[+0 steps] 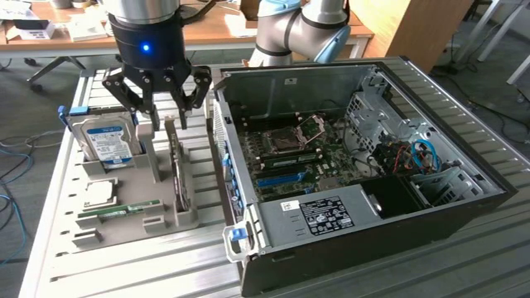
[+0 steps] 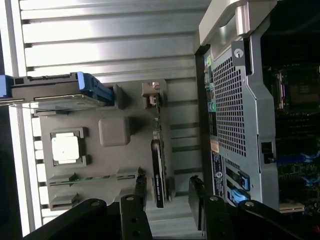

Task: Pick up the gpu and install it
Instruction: 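Pick up the gpu and move the gpu toward the slot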

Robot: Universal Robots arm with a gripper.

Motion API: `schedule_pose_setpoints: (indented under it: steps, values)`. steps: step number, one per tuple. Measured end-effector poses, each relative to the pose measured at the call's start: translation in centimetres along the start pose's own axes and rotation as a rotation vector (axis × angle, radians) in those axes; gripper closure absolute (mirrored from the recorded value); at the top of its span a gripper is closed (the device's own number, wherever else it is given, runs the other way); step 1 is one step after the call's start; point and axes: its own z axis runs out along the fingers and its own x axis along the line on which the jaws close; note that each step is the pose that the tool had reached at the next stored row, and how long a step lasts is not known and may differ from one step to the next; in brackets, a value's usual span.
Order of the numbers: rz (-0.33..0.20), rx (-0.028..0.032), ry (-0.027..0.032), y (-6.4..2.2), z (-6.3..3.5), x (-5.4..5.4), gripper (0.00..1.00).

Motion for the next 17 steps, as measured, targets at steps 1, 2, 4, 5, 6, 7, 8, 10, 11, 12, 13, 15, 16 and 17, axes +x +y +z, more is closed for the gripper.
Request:
schedule_pose_setpoints:
  steps: [1,2,4,5,6,7,8,10,11,12,13,15,16,17]
  values:
    - [0.000,-0.0001,0.0000,-0.01,0.18,0.0,0.53]
    - [0.000,0.0000,0.0000,-0.02,0.36,0.0,0.53]
    - [0.000,-0.0001,-0.0001,-0.03,0.72,0.0,0.53]
    - [0.000,0.0000,0.0000,-0.04,0.91,0.0,0.53]
    - [0.000,0.0000,0.0000,-0.05,1.09,0.0,0.53]
    - [0.000,0.0000,0.0001,-0.06,1.26,0.0,0.53]
    - [0.000,0.0001,0.0000,-0.07,1.44,0.0,0.53]
    - [0.000,0.0000,0.0000,-0.08,1.81,0.0,0.53]
    - [0.000,0.0000,0.0000,-0.09,1.99,0.0,0.53]
    - [0.000,0.0001,0.0000,-0.10,2.18,0.1,0.53]
    - [0.000,0.0002,0.0000,-0.11,2.36,0.1,0.53]
    - [0.000,0.0003,0.0001,-0.12,2.72,0.1,0.53]
    - [0.000,0.0003,0.0000,-0.13,2.90,0.1,0.53]
    - [0.000,0.0004,0.0000,-0.14,3.08,0.1,0.53]
